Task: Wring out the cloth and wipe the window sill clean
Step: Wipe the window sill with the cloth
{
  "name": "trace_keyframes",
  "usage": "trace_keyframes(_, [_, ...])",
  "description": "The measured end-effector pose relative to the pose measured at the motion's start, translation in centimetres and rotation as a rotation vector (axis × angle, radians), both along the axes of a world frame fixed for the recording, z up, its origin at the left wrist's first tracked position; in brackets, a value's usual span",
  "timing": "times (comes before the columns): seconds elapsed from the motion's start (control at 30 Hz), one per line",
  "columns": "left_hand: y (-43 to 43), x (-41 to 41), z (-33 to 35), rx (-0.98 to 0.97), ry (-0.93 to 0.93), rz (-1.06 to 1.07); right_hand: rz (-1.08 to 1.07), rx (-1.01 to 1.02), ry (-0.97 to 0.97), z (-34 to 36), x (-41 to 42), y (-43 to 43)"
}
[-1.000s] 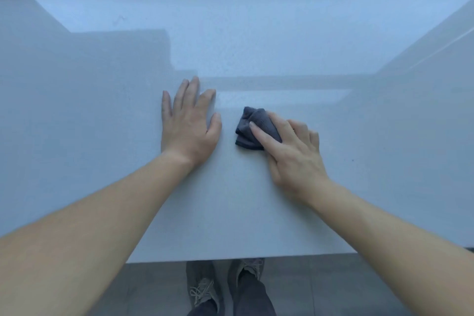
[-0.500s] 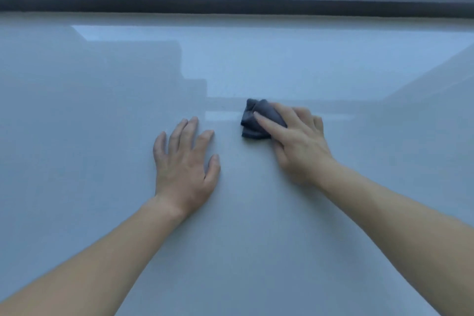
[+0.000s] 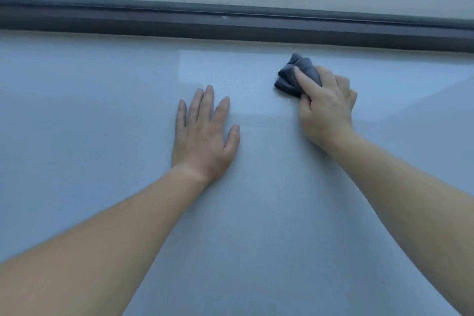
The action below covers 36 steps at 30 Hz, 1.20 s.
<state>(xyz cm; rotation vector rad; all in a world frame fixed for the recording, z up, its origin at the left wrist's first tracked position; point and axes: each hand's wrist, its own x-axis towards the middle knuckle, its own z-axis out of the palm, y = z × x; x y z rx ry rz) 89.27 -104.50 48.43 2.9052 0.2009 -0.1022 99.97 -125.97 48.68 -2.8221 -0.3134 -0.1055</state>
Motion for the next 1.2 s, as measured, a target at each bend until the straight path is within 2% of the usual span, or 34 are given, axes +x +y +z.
trace_keyframes(0.07, [0.1,0.0,0.0,0.003,-0.008,0.005,-0.128,0.006,-0.002,0.0,1.5,2.4])
trace_keyframes(0.1, [0.2,0.0,0.0,0.002,-0.011,0.007,-0.094,-0.010,-0.005,0.0,1.5,4.0])
trace_keyframes(0.23, [0.1,0.2,0.0,-0.015,-0.021,-0.001,0.255,-0.046,-0.001,0.2,1.8,7.4])
trace_keyframes(0.33, [0.3,0.4,0.0,-0.005,-0.013,-0.012,0.303,-0.069,-0.001,0.2,4.1,6.3])
trace_keyframes(0.43, [0.3,0.2,0.1,-0.003,-0.008,-0.014,0.170,-0.046,-0.036,-0.4,5.0,2.8])
trace_keyframes(0.53, [0.2,0.3,0.0,0.003,0.003,-0.014,-0.079,-0.004,-0.052,-0.4,5.5,-0.6])
trace_keyframes(0.63, [0.1,0.5,-0.1,0.005,-0.004,-0.015,-0.265,0.033,-0.006,-0.3,3.7,1.3])
trace_keyframes(0.67, [0.2,0.4,-0.1,0.005,-0.006,-0.014,-0.216,0.035,-0.019,-0.3,2.5,2.2])
trace_keyframes(0.77, [0.3,0.3,0.0,0.008,-0.013,-0.010,0.113,-0.045,-0.029,-0.2,0.7,1.5])
trace_keyframes(0.8, [0.4,0.2,-0.1,0.011,-0.010,-0.010,0.138,-0.069,-0.030,-0.1,1.5,0.2])
trace_keyframes(0.83, [0.3,0.3,-0.1,0.014,-0.006,-0.012,0.074,-0.082,-0.025,-0.1,2.7,-1.0])
trace_keyframes(0.93, [0.3,0.4,0.0,0.017,0.001,-0.008,-0.302,-0.004,-0.005,-0.1,4.3,-2.0])
trace_keyframes(0.97, [0.3,0.4,0.0,0.020,0.005,-0.007,-0.324,0.015,-0.009,-0.1,3.3,-1.2])
trace_keyframes(1.0, [0.3,0.4,0.0,0.022,0.009,-0.007,-0.267,0.023,-0.024,-0.1,1.7,-0.3])
trace_keyframes(1.13, [0.2,0.3,-0.1,0.028,0.012,0.003,0.229,-0.030,-0.010,-0.3,-3.7,-0.6])
trace_keyframes(1.2, [0.2,0.3,0.0,0.029,0.014,0.005,0.226,-0.049,-0.009,-0.1,-1.8,-2.5])
